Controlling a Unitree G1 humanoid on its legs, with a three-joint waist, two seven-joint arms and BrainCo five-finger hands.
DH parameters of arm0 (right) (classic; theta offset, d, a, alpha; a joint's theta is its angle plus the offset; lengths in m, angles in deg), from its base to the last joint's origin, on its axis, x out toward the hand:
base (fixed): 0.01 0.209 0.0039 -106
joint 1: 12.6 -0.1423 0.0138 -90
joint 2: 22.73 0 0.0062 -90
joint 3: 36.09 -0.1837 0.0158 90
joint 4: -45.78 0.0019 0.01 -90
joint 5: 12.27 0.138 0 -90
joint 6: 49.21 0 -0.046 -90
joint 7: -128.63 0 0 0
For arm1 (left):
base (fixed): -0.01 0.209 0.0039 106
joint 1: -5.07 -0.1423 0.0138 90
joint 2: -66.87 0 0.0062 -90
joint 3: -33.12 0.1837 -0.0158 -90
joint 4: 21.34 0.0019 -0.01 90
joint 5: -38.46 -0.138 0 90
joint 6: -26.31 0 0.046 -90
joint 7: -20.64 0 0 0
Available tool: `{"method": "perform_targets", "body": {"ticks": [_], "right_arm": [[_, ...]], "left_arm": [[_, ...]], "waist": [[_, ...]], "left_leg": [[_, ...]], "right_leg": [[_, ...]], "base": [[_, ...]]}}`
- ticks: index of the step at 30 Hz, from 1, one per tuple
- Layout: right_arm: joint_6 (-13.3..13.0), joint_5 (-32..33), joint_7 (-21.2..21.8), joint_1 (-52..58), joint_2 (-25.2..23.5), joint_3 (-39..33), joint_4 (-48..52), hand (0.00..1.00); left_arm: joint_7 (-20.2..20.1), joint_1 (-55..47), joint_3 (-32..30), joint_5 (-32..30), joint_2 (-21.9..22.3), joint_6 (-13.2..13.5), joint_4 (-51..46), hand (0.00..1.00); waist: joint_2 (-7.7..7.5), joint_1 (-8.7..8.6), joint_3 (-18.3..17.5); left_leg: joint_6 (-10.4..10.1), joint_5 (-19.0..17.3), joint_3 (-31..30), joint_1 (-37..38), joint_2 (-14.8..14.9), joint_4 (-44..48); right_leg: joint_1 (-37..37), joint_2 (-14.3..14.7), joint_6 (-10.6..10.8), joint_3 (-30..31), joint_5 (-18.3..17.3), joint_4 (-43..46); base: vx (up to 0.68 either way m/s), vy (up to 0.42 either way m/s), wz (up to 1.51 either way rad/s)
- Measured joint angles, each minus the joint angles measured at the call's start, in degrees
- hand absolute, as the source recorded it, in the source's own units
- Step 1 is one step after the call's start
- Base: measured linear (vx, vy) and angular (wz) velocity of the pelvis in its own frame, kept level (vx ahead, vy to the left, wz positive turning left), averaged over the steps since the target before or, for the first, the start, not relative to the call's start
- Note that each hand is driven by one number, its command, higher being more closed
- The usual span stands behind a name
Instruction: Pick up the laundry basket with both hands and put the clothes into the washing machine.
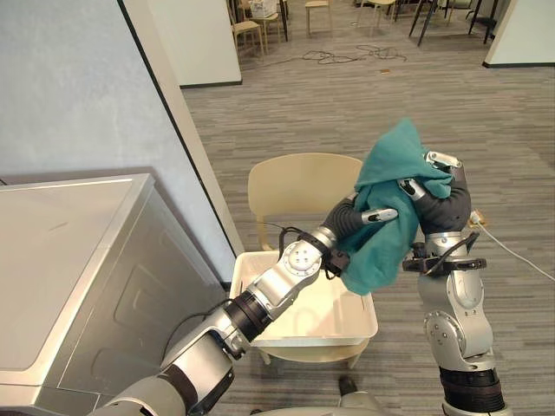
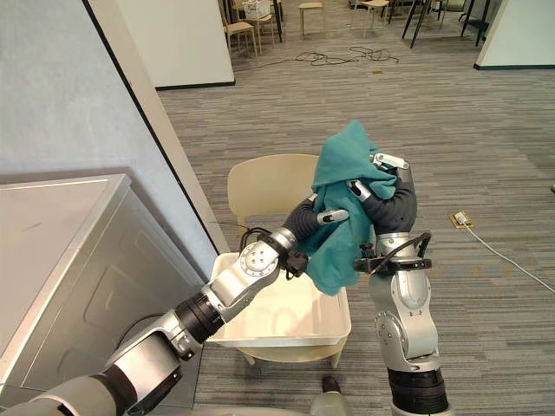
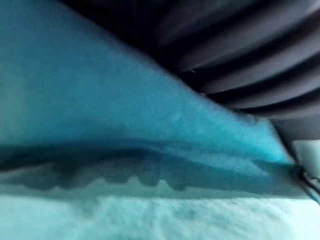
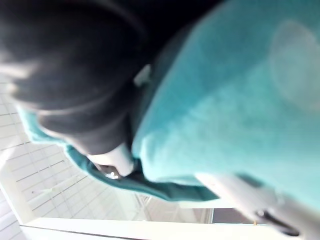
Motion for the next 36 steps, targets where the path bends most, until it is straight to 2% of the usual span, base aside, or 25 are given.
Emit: {"method": "perform_targets", "body": {"ticks": [3, 10, 11, 17, 24, 32, 36], "right_arm": [[-0.29, 0.44, 0.00, -0.17, 0.94, 0.41, 0.66, 1.00], [-1.53, 2.26, -0.08, -0.44, 1.38, 0.43, 0.67, 1.00], [-1.57, 2.34, -0.08, -0.54, 1.63, 0.45, 0.67, 1.00], [-2.86, 2.51, -1.31, -1.21, 2.93, 0.34, 1.61, 1.00], [-4.00, 2.42, -1.69, -0.66, 3.24, 0.30, 2.95, 1.00], [-4.25, 2.25, -2.84, 1.98, 2.92, 0.00, 2.94, 1.00], [-4.26, -0.33, -4.36, 3.03, 1.31, -0.35, 2.94, 1.00]], "left_arm": [[-0.44, 1.17, 1.84, -0.48, 0.77, -0.04, 0.41, 0.00], [0.92, 2.35, 2.89, -0.07, 3.22, 0.58, 2.55, 0.00], [1.19, 2.45, 2.91, 0.24, 3.26, 0.65, 2.55, 1.00], [3.04, 4.43, 2.19, 1.82, 3.23, 2.23, 1.70, 1.00], [2.88, 4.53, 0.83, 4.18, 3.18, 2.58, -0.40, 1.00], [1.42, 4.52, 0.83, 4.73, 3.14, 0.80, -0.32, 1.00], [1.10, 4.52, 0.84, 4.51, 3.14, -0.17, -0.17, 1.00]], "waist": [[0.01, -1.03, 0.00], [0.04, -1.42, -0.02], [0.05, -1.47, -0.02], [0.11, -2.33, -0.05], [0.75, -3.18, -0.05], [0.97, -3.09, -0.02], [1.23, -3.07, 0.04]], "left_leg": [[0.05, -0.09, 0.14, 0.00, -0.01, 0.01], [-0.05, -0.33, 1.23, -0.02, 0.01, 0.04], [-0.14, -0.39, 1.24, -0.03, 0.01, 0.05], [-0.29, -0.67, 1.46, -0.12, 0.00, 0.26], [-0.14, -1.03, 1.93, -0.31, -0.01, 0.95], [-0.36, -1.17, 1.28, -0.45, -0.03, 0.99], [-0.36, -1.15, 0.85, -0.48, -0.19, 1.02]], "right_leg": [[-0.06, 0.04, -0.04, 0.20, 0.02, 0.02], [-0.78, 0.23, 0.11, 1.19, 0.01, 0.14], [-0.80, 0.23, 0.11, 1.20, 0.00, 0.17], [-0.97, 0.23, 0.08, 1.38, 0.02, 0.30], [-1.69, 0.28, -0.01, 1.94, -0.06, 1.32], [-1.58, 0.13, 0.09, 1.27, -0.22, 1.59], [-1.57, -0.04, 0.11, 0.91, -0.47, 2.06]], "base": [[0.00, -0.003, -0.01], [-0.01, -0.007, -0.08], [0.00, 0.000, 0.00], [0.00, 0.000, 0.00], [0.00, -0.007, -0.04], [-0.01, -0.008, 0.04], [-0.02, -0.010, 0.06]]}}
